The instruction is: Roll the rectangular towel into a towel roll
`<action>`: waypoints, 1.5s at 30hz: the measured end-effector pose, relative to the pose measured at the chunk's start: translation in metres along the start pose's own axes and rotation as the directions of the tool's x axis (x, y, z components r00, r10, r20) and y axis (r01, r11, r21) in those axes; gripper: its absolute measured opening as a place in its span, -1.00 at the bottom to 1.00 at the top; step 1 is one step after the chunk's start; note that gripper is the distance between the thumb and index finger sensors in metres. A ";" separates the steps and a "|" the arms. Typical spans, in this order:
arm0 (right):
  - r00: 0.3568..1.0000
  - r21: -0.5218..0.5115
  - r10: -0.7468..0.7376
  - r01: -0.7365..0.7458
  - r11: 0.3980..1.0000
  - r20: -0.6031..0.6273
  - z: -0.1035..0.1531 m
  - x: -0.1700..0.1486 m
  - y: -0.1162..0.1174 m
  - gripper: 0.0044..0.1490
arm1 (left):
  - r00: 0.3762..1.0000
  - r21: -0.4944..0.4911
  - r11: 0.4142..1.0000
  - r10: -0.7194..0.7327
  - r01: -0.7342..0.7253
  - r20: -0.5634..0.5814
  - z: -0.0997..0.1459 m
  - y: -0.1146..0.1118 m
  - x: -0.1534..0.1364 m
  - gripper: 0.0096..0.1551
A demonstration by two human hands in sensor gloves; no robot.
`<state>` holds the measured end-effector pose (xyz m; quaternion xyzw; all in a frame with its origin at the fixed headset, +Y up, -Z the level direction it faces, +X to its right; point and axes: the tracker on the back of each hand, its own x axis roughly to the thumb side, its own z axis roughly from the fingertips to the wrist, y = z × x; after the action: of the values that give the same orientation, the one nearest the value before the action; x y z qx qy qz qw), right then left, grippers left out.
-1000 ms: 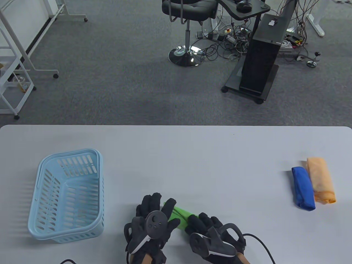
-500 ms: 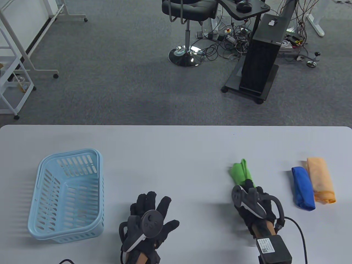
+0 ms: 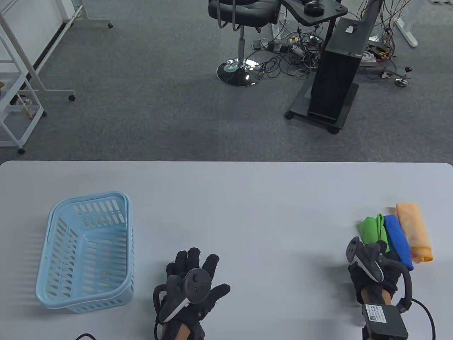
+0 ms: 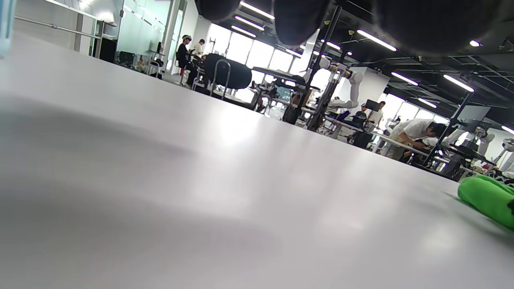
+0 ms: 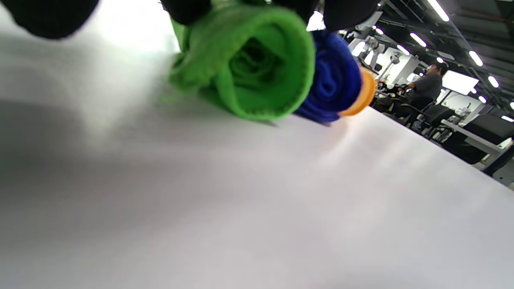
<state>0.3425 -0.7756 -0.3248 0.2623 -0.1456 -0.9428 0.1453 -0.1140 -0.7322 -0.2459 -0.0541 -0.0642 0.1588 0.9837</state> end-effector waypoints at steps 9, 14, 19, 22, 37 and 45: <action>0.984 0.065 -0.169 0.165 0.984 0.056 0.009 -0.009 -0.018 0.21 | 1.000 -0.029 0.999 -0.020 0.020 -0.015 0.001 -0.001 0.000 0.07; 0.946 -0.008 -0.272 0.278 0.960 0.177 0.039 -0.006 -0.050 0.28 | 0.999 -0.038 0.999 -0.031 0.030 -0.024 0.001 -0.002 -0.001 0.08; 0.867 -0.109 -0.359 0.417 0.902 0.347 0.083 0.005 -0.060 0.29 | 0.998 -0.018 0.998 -0.056 0.056 -0.014 0.003 -0.001 0.001 0.07; 0.811 -0.123 -0.401 0.491 0.862 0.426 0.110 0.013 -0.058 0.31 | 0.997 -0.025 0.997 -0.069 0.069 -0.021 0.003 -0.002 0.000 0.07; 0.761 -0.096 -0.287 0.415 0.905 0.581 0.129 0.042 -0.028 0.45 | 0.990 -0.095 0.985 -0.144 0.144 -0.001 -0.001 -0.006 0.006 0.16; 0.754 -0.051 -0.283 0.385 0.921 0.593 0.128 0.047 -0.023 0.48 | 0.982 -0.105 0.976 -0.189 0.190 0.018 -0.002 -0.006 0.009 0.18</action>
<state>0.2307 -0.7462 -0.2493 -0.0261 -0.0525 -0.9968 -0.0549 -0.1031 -0.7356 -0.2460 -0.0996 -0.0815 0.0606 0.9898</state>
